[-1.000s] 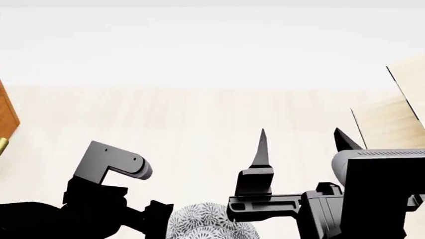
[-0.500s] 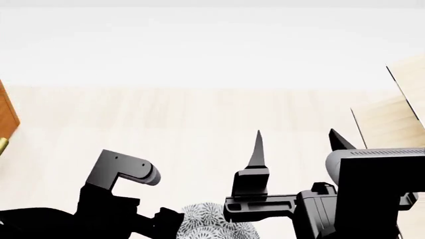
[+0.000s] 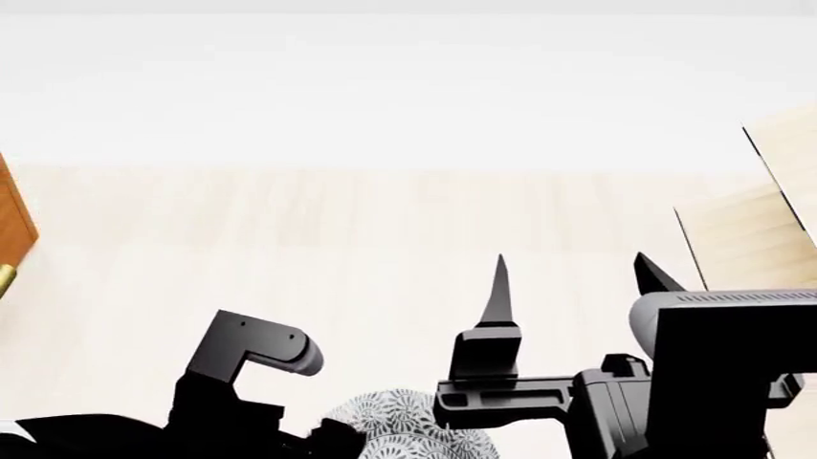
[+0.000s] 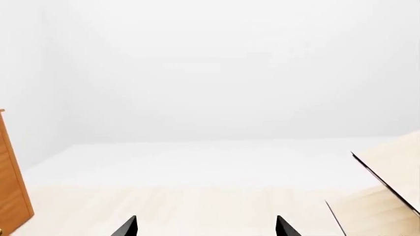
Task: Close the top drawer of the cabinet and put the bowl on top of it.
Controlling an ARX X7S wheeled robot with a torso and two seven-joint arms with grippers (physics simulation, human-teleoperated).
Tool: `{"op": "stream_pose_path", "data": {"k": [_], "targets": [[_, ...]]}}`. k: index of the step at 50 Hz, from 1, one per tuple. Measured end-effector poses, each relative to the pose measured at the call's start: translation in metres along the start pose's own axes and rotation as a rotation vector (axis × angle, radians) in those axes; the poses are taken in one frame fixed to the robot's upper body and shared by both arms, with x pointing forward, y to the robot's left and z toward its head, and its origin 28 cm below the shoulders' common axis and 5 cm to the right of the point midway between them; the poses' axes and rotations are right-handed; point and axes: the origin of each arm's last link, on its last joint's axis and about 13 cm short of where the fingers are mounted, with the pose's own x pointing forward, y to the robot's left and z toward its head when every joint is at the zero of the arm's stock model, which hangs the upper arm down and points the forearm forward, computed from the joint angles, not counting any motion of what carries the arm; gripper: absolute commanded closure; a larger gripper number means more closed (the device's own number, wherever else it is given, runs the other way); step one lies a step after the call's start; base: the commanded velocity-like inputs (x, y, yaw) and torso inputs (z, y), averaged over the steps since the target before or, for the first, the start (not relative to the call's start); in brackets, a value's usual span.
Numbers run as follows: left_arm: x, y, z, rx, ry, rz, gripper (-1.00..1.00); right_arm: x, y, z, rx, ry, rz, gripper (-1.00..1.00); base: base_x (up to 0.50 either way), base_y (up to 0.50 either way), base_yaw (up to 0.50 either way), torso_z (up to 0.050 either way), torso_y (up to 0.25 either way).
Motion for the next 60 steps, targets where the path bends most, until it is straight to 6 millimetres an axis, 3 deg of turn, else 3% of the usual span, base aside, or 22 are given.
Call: {"op": "stream_pose_path", "data": {"k": [40, 41, 60], "targets": [[0.015, 0.0, -0.024, -0.001, 0.073, -0.02, -1.0, -0.002, -0.002, -0.001, 0.006, -0.006, -0.007, -1.0, 0.0, 0.0, 0.0, 0.0, 0.0], [0.015, 0.001, -0.024, 0.0, 0.072, -0.02, 1.0, -0.002, -0.002, -0.001, 0.006, -0.006, -0.007, -1.0, 0.0, 0.0, 0.0, 0.0, 0.0], [0.011, 0.0, -0.021, 0.001, 0.033, -0.087, 1.0, -0.002, -0.002, -0.001, 0.008, -0.006, -0.009, -1.0, 0.0, 0.0, 0.0, 0.0, 0.0]]}}
